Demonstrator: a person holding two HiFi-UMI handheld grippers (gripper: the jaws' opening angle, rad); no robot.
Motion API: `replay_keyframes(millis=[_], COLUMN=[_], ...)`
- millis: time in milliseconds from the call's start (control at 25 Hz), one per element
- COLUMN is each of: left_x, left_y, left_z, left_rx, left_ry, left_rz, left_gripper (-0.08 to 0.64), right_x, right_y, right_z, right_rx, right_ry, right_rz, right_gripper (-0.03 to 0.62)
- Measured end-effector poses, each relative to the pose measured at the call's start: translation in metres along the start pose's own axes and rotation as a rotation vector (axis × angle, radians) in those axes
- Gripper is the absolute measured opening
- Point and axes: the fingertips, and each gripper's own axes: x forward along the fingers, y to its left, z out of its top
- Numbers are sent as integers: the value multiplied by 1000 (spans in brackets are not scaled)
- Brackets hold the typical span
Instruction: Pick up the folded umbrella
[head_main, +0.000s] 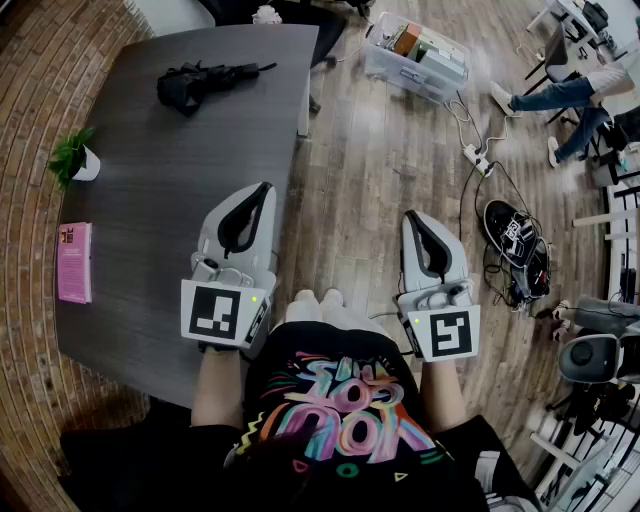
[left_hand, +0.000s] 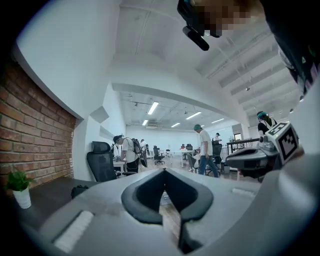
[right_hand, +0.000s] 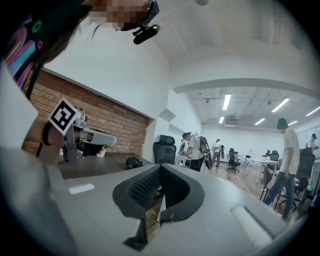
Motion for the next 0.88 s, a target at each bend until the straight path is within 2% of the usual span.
replay_keyframes(millis=[120,560,880], left_x=[2,18,41], left_y=[-4,-21,-6], left_z=[1,8,8], left_rx=[4,35,43], left_ry=[2,-2,1], left_rz=[-2,-46,-42], left_gripper=[2,0,2], right_x=[-2,-10,11], right_y=[-10,-25,-36], right_z=[2,-5,-14], right_rx=[15,27,45], right_ry=[-10,-19,-8], right_rz=[-26,-29,-39], right_gripper=[-2,-2,-2])
